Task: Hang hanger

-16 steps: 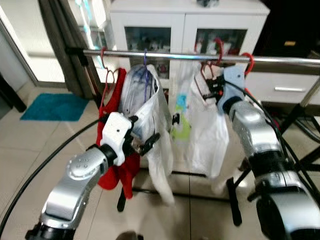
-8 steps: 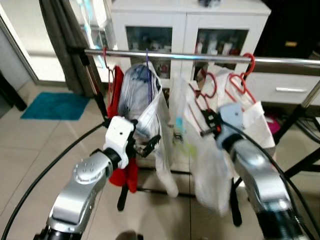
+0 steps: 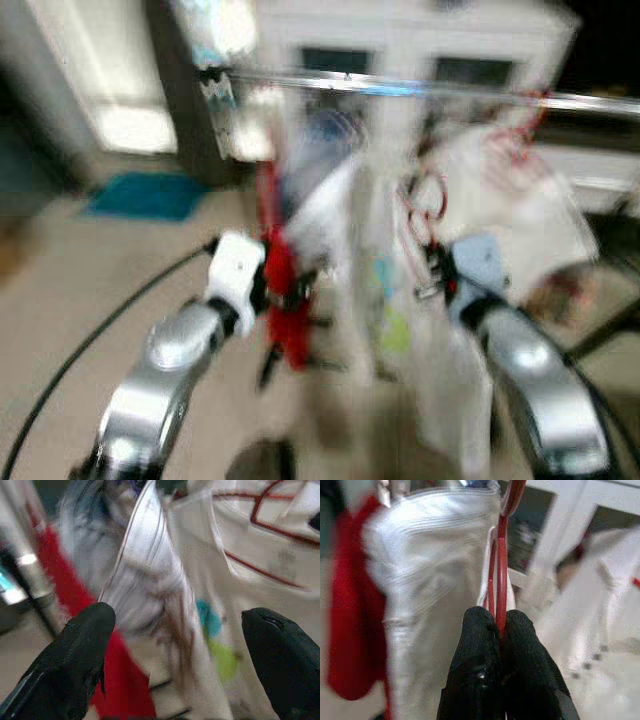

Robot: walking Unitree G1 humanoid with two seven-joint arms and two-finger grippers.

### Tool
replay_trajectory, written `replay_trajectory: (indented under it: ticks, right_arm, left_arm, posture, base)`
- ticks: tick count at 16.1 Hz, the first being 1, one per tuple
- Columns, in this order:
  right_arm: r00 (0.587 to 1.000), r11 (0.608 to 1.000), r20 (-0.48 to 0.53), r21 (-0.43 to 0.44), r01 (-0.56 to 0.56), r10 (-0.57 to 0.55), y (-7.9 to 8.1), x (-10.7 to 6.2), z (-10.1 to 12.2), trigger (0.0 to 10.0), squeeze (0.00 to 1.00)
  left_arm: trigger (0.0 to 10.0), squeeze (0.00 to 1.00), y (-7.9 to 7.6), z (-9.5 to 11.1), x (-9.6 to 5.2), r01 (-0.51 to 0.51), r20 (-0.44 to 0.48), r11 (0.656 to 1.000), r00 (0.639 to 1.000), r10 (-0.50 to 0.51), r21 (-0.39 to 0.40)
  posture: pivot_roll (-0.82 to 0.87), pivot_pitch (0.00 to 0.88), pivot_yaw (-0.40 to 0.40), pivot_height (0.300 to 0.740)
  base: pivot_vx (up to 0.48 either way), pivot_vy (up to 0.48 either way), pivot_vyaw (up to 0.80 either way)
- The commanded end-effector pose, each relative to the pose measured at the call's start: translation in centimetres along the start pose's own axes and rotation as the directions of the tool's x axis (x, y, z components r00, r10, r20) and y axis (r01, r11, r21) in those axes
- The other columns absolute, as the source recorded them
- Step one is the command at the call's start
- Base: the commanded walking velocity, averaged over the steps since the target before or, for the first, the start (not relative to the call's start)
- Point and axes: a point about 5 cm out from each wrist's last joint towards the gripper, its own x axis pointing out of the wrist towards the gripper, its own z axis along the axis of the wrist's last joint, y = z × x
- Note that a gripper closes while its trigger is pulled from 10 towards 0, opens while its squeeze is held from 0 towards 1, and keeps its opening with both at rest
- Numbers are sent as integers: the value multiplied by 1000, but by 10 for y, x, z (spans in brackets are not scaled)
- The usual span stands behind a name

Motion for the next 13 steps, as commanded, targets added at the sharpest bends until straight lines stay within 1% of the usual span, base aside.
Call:
replay_trajectory:
  ticks: [1, 4, 6, 7, 8, 9, 10, 11, 12, 13]
  right_arm:
    - [1000, 1000, 26, 17, 16, -16, -2, -3, 6, 0, 0]
    - [1000, 999, 4, 29, 24, -24, -3, -6, 7, 0, 0]
    - [1000, 1000, 0, 23, 19, -19, -4, -7, 6, 0, 0]
    - [1000, 999, 21, 42, 12, -13, -5, -9, 10, 0, 0]
    - [1000, 998, 30, 65, 5, -7, -4, -9, 13, 0, 0]
    - [999, 996, 43, 90, -10, 6, -3, -9, 16, 0, 0]
    - [998, 996, 55, 78, -31, 27, 1, -8, 20, 0, 0]
    - [997, 996, 65, 74, -55, 50, 4, -8, 26, 0, 0]
    - [995, 994, 75, 82, -74, 68, 7, -9, 30, 0, 0]
    - [987, 989, 96, 67, -134, 127, 13, -9, 35, 0, 0]
  left_arm:
    - [10000, 0, 0, 7, 4, 7, 19, 1000, 1000, -7, 28]
    - [10000, 0, 4, 8, 5, 0, 25, 999, 1000, -1, 32]
    - [10000, 0, 2, 6, 6, 7, 21, 999, 1000, -8, 38]
    - [10000, 0, -3, 8, 10, 32, 17, 999, 999, -33, 39]
    - [10000, 0, -3, 9, 14, 37, 11, 999, 999, -38, 23]
    - [10000, 776, -4, 12, 21, 54, 24, 998, 998, -55, 22]
    - [10000, 1000, -2, 16, 29, 65, 42, 998, 997, -66, 24]
    - [10000, 1000, -1, 21, 37, 63, 57, 997, 996, -66, 41]
    - [10000, 1000, -1, 22, 42, 58, 54, 997, 997, -62, 58]
    - [10000, 1000, 0, 20, 56, 26, 16, 995, 999, -28, 101]
  posture:
    - [33, 0, 28, 740]
    - [30, 0, 21, 740]
    - [34, 0, 36, 740]
    - [40, 0, 44, 740]
    - [45, 0, 49, 740]
    - [41, 0, 51, 740]
    - [28, 0, 54, 740]
    - [19, 0, 54, 740]
    - [13, 0, 56, 740]
    - [4, 0, 65, 740]
  base:
    - [-274, 0, 0]
    - [-273, 0, 0]
    - [-262, 0, 0]
    - [0, 0, 0]
    - [0, 0, 0]
    - [0, 0, 0]
    - [0, 0, 0]
    - [0, 0, 0]
    - [0, 0, 0]
    - [0, 0, 0]
